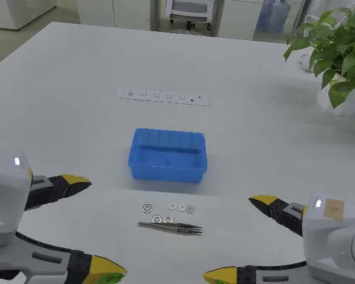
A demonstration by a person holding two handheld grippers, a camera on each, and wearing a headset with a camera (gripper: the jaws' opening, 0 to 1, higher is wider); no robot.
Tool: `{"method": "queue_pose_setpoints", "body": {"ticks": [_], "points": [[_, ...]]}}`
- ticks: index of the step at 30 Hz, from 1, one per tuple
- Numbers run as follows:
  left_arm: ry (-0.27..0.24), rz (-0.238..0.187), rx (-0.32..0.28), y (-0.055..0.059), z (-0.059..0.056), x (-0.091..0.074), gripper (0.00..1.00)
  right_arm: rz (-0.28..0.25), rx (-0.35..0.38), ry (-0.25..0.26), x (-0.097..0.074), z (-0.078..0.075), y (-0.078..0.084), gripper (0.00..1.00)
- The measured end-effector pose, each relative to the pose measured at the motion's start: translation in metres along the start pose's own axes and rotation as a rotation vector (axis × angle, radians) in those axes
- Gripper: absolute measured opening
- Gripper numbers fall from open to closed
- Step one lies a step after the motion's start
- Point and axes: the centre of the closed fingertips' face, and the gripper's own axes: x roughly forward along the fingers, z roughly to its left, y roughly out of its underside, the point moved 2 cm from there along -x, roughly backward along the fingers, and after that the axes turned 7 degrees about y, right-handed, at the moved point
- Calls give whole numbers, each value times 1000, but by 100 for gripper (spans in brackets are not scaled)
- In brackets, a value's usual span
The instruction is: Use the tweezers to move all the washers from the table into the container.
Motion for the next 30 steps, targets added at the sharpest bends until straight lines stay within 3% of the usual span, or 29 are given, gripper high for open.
{"method": "queue_pose_setpoints", "body": {"ticks": [8, 15, 30], "points": [[9, 7, -13, 3, 2, 6, 97, 0, 14, 16, 2, -3, 2, 91], [7, -16, -16, -4, 5, 8, 97, 2, 16, 21, 1, -6, 2, 91], [9, 17, -16, 5, 7, 8, 96, 24, 32, 25, 2, -5, 9, 90]]}}
